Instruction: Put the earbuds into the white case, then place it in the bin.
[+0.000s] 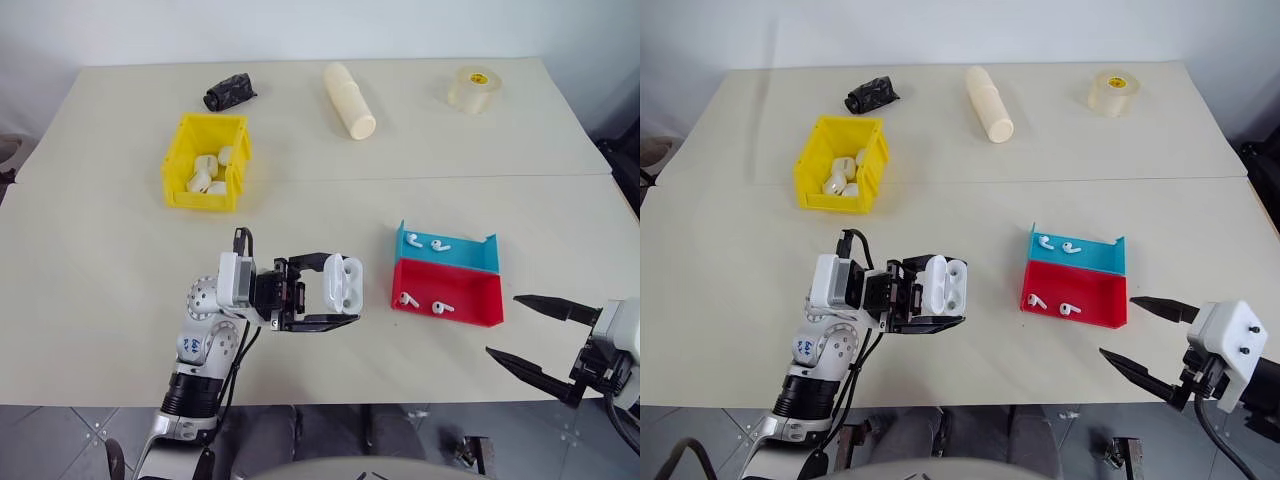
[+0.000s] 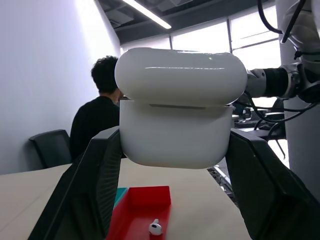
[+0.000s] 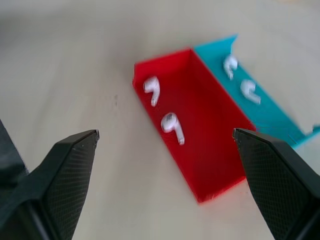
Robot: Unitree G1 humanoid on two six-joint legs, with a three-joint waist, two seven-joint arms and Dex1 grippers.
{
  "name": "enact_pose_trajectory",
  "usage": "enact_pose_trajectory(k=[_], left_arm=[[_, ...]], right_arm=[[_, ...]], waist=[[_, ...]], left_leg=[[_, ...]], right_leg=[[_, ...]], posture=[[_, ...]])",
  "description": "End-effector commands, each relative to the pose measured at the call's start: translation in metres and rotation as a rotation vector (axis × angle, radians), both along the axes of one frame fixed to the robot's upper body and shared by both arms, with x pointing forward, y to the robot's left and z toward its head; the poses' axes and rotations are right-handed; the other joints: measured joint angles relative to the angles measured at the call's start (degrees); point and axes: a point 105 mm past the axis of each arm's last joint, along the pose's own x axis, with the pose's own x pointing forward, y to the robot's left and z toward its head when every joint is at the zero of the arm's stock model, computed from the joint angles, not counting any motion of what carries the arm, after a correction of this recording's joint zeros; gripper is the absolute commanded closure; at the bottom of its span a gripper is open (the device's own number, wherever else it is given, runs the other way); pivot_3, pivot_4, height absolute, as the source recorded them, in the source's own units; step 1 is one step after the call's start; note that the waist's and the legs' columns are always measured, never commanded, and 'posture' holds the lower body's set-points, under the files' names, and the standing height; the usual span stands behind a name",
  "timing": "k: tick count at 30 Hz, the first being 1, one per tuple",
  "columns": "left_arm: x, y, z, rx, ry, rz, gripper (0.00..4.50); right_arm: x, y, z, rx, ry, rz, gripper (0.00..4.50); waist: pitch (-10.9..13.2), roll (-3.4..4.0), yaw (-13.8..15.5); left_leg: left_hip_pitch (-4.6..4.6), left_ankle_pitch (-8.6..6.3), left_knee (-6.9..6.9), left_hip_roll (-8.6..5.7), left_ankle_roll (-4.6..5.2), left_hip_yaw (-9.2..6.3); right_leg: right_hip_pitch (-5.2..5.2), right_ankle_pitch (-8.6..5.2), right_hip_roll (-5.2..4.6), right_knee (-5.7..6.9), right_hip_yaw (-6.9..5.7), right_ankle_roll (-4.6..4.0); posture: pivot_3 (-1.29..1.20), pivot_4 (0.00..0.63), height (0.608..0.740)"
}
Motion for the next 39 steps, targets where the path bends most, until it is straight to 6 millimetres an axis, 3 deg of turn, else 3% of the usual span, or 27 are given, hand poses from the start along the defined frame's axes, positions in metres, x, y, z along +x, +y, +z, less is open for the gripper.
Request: enact_pose_trajectory(k=[1, 6, 13, 24, 33, 36, 39], left_arm=[[0.0, 0.001, 0.004, -0.007, -0.018, -0.028, 1.74], [0.002, -0.003, 0.0, 0.037, -0.025, -0.056, 1.74], [0.002, -0.008, -0.007, 0.093, -0.008, -0.03, 1.74], [0.001, -0.014, -0.007, 0.102, -0.003, 0.002, 1.74], [-0.004, -0.019, -0.005, 0.103, -0.005, -0.005, 1.74], [-0.004, -0.019, -0.004, 0.103, 0.002, -0.003, 1.74], [-0.004, -0.019, -0.004, 0.104, 0.006, -0.003, 1.74]], right_arm=[[0.002, 0.008, 0.003, -0.071, 0.071, 0.0, 0.0], [0.016, 0.023, 0.0, -0.157, 0.243, -0.005, 0.0], [0.044, 0.045, -0.003, -0.342, 0.254, 0.106, 0.0], [0.078, 0.055, -0.016, -0.499, 0.246, 0.17, 0.0], [0.087, 0.052, -0.022, -0.552, 0.26, 0.183, 0.0], [0.088, 0.052, -0.023, -0.559, 0.259, 0.189, 0.61], [0.089, 0.053, -0.024, -0.564, 0.259, 0.197, 1.71]], waist=[[0.0, 0.0, 0.08], [0.01, 0.0, 0.06], [0.02, 0.0, 0.14], [0.03, 0.0, -0.09], [0.03, 0.01, 0.01], [0.03, 0.01, -0.03], [0.03, 0.01, -0.03]], left_leg=[[0.0, 0.0, 0.0, 0.0, 0.0, -0.01], [-0.04, -0.03, 0.16, 0.04, 0.04, -0.06], [-0.15, -0.03, 0.16, 0.02, 0.05, -0.12], [-0.24, -0.04, 0.19, 0.02, 0.06, -0.12], [-0.25, -0.04, 0.21, -0.02, 0.06, -0.11], [-0.26, -0.04, 0.2, -0.01, 0.06, -0.1], [-0.26, -0.04, 0.19, 0.0, 0.06, -0.09]], right_leg=[[0.01, 0.0, 0.0, -0.02, 0.0, 0.0], [0.04, 0.01, 0.0, -0.02, -0.02, 0.02], [-0.01, 0.02, -0.07, -0.13, -0.07, 0.04], [-0.09, 0.05, -0.07, -0.18, -0.09, 0.09], [-0.11, 0.05, -0.11, -0.17, -0.06, 0.09], [-0.13, 0.05, -0.1, -0.17, -0.06, 0.09], [-0.13, 0.05, -0.09, -0.17, -0.05, 0.09]], posture=[[0.0, 0.15, 0.74], [0.0, 0.15, 0.74], [0.0, 0.15, 0.74], [0.0, 0.15, 0.74], [0.0, 0.15, 0.74], [0.0, 0.15, 0.74], [0.0, 0.15, 0.74]])
